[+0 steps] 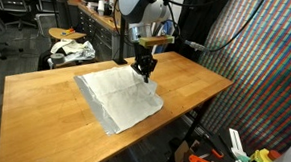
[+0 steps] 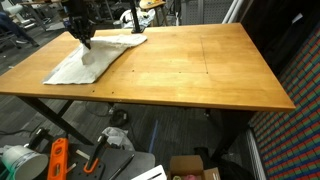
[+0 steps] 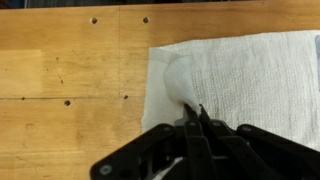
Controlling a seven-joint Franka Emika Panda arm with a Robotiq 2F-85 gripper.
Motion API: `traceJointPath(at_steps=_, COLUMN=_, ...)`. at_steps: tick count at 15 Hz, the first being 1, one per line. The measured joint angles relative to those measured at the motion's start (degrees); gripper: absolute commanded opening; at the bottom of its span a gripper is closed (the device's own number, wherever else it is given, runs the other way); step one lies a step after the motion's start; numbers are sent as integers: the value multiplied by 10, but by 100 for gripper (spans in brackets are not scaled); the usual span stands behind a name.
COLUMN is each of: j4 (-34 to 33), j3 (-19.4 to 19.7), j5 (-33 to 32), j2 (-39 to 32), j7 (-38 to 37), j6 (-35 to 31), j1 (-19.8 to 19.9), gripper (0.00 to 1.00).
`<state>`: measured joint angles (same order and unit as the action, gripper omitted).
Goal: Fold the towel
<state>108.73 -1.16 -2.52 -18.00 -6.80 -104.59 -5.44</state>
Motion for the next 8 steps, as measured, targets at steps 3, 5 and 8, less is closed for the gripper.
traceJointPath(at_steps=3, j4=26, j3=-12, j5=-18, j2=19, j7=-20, j6=-17, j1=-16, gripper=1)
traceJointPath(at_steps=5, j4=39, j3=-21, j5=-26, j2=30, j7=-35, j6=-26, j1=-25, gripper=1)
traceJointPath(at_steps=8, j4=54, j3=-32, j5=-40, j2=42, j7=-64, j6=-42, j1=-40, gripper=1)
